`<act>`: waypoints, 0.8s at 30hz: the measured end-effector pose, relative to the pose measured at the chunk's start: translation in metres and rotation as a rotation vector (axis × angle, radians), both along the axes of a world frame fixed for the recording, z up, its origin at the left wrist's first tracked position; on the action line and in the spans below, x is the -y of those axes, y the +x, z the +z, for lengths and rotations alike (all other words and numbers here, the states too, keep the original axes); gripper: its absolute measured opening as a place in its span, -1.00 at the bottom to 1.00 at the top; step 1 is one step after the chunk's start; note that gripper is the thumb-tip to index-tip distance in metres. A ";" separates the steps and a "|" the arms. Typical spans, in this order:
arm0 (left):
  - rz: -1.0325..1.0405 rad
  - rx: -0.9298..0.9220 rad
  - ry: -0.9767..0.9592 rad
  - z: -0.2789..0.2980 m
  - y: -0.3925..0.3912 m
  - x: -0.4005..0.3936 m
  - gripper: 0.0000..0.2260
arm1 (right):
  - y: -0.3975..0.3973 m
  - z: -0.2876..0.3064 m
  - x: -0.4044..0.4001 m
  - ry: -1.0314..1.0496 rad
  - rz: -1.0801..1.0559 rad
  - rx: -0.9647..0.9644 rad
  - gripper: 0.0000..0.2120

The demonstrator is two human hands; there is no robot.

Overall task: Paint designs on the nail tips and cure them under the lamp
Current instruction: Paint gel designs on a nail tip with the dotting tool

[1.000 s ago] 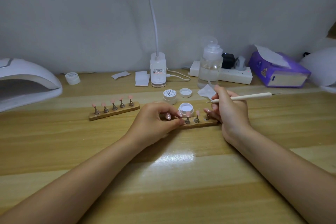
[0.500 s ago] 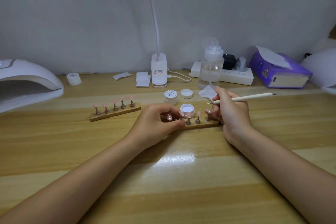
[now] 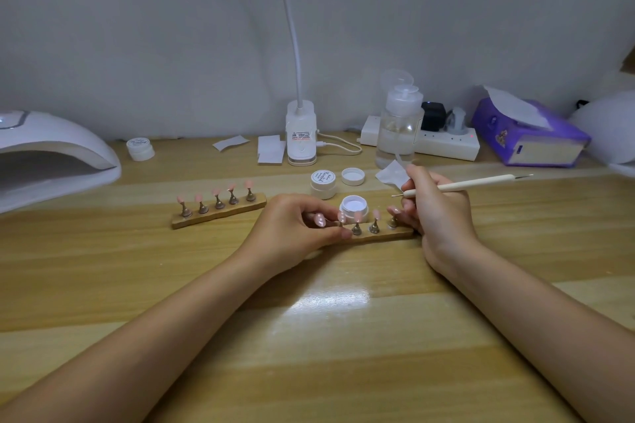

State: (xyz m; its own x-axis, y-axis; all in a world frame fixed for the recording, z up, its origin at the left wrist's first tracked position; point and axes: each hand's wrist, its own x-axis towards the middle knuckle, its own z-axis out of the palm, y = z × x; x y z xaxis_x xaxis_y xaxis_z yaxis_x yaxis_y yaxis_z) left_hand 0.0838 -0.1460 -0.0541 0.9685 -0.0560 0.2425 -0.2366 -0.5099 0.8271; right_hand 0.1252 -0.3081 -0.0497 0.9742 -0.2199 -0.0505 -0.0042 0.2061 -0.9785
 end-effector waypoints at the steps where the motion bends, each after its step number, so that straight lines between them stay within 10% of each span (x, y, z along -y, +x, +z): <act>1: 0.005 -0.001 0.011 0.000 0.000 0.000 -0.81 | 0.000 0.000 0.000 0.003 0.003 0.000 -0.72; 24: -0.143 -0.066 0.140 0.016 -0.001 -0.009 -0.84 | -0.007 -0.002 -0.009 0.042 0.072 0.007 -0.69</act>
State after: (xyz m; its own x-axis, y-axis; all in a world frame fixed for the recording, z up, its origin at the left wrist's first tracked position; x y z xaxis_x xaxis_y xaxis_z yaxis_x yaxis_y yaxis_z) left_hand 0.0826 -0.1368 -0.0383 0.9617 -0.2229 0.1593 -0.2628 -0.5862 0.7663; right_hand 0.1178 -0.2994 -0.0516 0.9878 -0.1471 -0.0516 -0.0140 0.2462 -0.9691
